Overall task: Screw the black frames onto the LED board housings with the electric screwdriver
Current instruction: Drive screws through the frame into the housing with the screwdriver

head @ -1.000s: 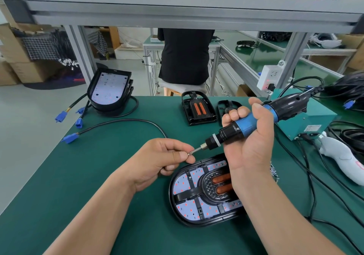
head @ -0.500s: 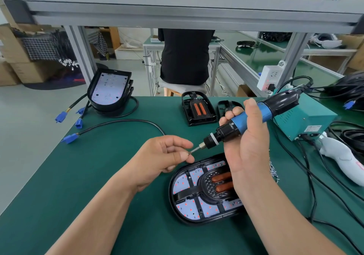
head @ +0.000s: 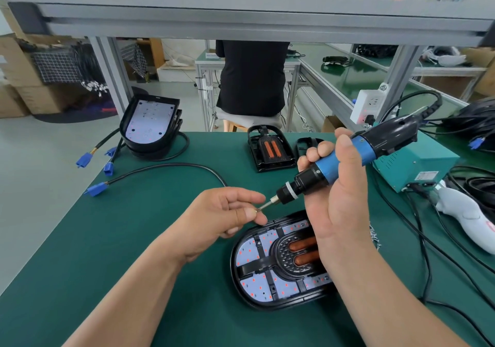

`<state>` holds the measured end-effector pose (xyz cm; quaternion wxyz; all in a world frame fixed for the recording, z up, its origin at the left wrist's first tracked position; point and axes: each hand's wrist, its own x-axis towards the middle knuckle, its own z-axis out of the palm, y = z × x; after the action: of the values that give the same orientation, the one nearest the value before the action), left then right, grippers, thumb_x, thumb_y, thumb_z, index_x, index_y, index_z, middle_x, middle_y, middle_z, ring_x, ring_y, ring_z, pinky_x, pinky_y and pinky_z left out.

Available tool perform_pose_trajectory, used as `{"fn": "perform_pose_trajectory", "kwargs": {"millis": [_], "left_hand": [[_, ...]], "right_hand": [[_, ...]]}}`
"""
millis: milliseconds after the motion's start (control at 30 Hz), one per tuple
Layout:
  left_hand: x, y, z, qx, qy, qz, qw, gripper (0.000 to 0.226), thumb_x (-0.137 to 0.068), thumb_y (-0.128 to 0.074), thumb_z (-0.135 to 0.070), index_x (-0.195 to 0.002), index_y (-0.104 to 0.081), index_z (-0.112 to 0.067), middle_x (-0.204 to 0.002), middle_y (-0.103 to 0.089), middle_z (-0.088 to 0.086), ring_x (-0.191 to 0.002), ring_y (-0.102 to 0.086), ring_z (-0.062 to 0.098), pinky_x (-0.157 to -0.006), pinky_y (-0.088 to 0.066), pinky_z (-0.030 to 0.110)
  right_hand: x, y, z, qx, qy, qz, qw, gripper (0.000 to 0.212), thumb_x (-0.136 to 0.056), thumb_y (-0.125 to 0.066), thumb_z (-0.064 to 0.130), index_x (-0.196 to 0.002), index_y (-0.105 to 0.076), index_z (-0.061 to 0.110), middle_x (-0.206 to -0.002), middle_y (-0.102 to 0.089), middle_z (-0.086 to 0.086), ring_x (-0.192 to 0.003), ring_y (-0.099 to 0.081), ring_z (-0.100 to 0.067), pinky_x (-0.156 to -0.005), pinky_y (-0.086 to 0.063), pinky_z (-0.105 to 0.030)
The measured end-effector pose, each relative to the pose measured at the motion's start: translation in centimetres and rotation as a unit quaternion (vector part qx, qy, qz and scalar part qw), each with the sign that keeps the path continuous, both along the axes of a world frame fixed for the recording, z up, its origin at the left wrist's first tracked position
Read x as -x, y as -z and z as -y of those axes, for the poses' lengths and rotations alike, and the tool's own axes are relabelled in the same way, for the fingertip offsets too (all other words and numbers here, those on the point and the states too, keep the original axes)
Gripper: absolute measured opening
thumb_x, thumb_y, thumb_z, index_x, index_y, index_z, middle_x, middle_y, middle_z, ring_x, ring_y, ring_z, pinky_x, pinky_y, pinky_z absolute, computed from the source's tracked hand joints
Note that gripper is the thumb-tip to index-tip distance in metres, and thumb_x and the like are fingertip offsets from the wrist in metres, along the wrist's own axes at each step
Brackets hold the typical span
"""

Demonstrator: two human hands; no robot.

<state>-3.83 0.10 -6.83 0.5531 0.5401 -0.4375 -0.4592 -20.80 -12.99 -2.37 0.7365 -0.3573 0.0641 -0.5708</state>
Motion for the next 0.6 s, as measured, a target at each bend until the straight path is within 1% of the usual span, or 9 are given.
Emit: {"fn": "perform_pose_trajectory", "kwargs": {"millis": [100,200,333,400,467,500,533,567,600], "left_hand": [[0.1,0.0,0.1,0.006,0.000,-0.008,1.000,0.029,-0.091,-0.072,-0.017,-0.119,-0.077,-0.022,-0.106,-0.079,0.019,-0.055,-0.032,0.012,-0.051,-0.030,0.019],[0.2,0.0,0.2,0.015,0.010,-0.015,1.000,0.029,-0.094,-0.070,-0.016,-0.122,-0.075,-0.018,-0.111,-0.078,0.020,-0.054,-0.033,0.011,-0.051,-0.032,0.019],[0.2,-0.2,0.0,0.027,0.016,-0.022,0.999,0.036,-0.097,-0.065,-0.017,-0.132,-0.066,-0.009,-0.117,-0.077,0.021,-0.055,-0.035,0.009,-0.052,-0.034,0.019],[0.0,-0.4,-0.1,0.026,-0.001,-0.019,0.999,0.033,-0.096,-0.065,-0.019,-0.126,-0.071,-0.009,-0.111,-0.077,0.017,-0.055,-0.035,0.009,-0.051,-0.032,0.020],[-0.4,-0.6,-0.3,0.004,-0.017,0.011,1.000,0.026,-0.092,-0.069,-0.024,-0.114,-0.078,-0.014,-0.097,-0.075,0.010,-0.055,-0.034,0.010,-0.051,-0.029,0.021],[-0.5,-0.6,-0.5,-0.015,-0.015,0.034,0.999,0.024,-0.089,-0.072,-0.026,-0.110,-0.079,-0.016,-0.090,-0.072,0.006,-0.055,-0.036,0.010,-0.051,-0.030,0.021],[-0.6,-0.7,-0.6,-0.036,-0.005,0.061,0.997,0.025,-0.086,-0.075,-0.029,-0.107,-0.080,-0.016,-0.085,-0.069,0.004,-0.057,-0.042,0.009,-0.054,-0.034,0.021],[-0.7,-0.8,-0.8,-0.054,0.009,0.089,0.995,0.029,-0.083,-0.078,-0.033,-0.106,-0.080,-0.017,-0.085,-0.071,0.003,-0.063,-0.052,0.010,-0.060,-0.042,0.022],[-0.7,-0.8,-0.9,-0.068,0.023,0.111,0.991,0.033,-0.080,-0.080,-0.036,-0.106,-0.081,-0.016,-0.091,-0.077,0.005,-0.074,-0.063,0.012,-0.070,-0.051,0.025]], "right_hand": [[0.0,0.3,0.3,-0.045,0.015,0.002,0.999,0.018,-0.105,-0.064,0.027,-0.116,-0.053,0.018,-0.086,-0.056,0.001,-0.077,-0.056,-0.015,-0.081,-0.052,-0.032],[0.0,0.5,0.7,-0.091,0.030,0.012,0.995,0.021,-0.104,-0.066,0.028,-0.115,-0.053,0.016,-0.086,-0.056,0.001,-0.076,-0.056,-0.016,-0.081,-0.054,-0.032],[0.1,0.5,0.8,-0.105,0.032,0.023,0.994,0.018,-0.102,-0.069,0.028,-0.109,-0.056,0.016,-0.085,-0.057,0.000,-0.076,-0.057,-0.016,-0.082,-0.055,-0.033],[0.3,0.4,0.9,-0.106,0.027,0.027,0.994,0.018,-0.101,-0.069,0.027,-0.108,-0.057,0.016,-0.085,-0.057,0.000,-0.076,-0.056,-0.016,-0.082,-0.055,-0.033],[0.3,0.3,0.8,-0.105,0.018,0.030,0.994,0.016,-0.102,-0.068,0.026,-0.108,-0.057,0.016,-0.085,-0.056,0.000,-0.076,-0.056,-0.016,-0.081,-0.054,-0.034],[0.4,0.2,0.8,-0.104,0.012,0.032,0.994,0.016,-0.102,-0.067,0.025,-0.108,-0.057,0.016,-0.084,-0.056,0.000,-0.075,-0.056,-0.016,-0.080,-0.054,-0.034],[0.4,0.1,0.7,-0.103,0.005,0.035,0.994,0.015,-0.102,-0.067,0.025,-0.108,-0.057,0.015,-0.083,-0.055,0.000,-0.074,-0.055,-0.016,-0.078,-0.054,-0.033],[0.5,-0.1,0.6,-0.099,-0.004,0.037,0.994,0.014,-0.103,-0.066,0.024,-0.108,-0.057,0.015,-0.083,-0.054,0.000,-0.073,-0.055,-0.016,-0.076,-0.054,-0.032],[0.5,-0.2,0.6,-0.092,-0.013,0.040,0.995,0.012,-0.103,-0.064,0.023,-0.108,-0.057,0.015,-0.082,-0.054,0.000,-0.072,-0.054,-0.016,-0.074,-0.053,-0.032]]}}
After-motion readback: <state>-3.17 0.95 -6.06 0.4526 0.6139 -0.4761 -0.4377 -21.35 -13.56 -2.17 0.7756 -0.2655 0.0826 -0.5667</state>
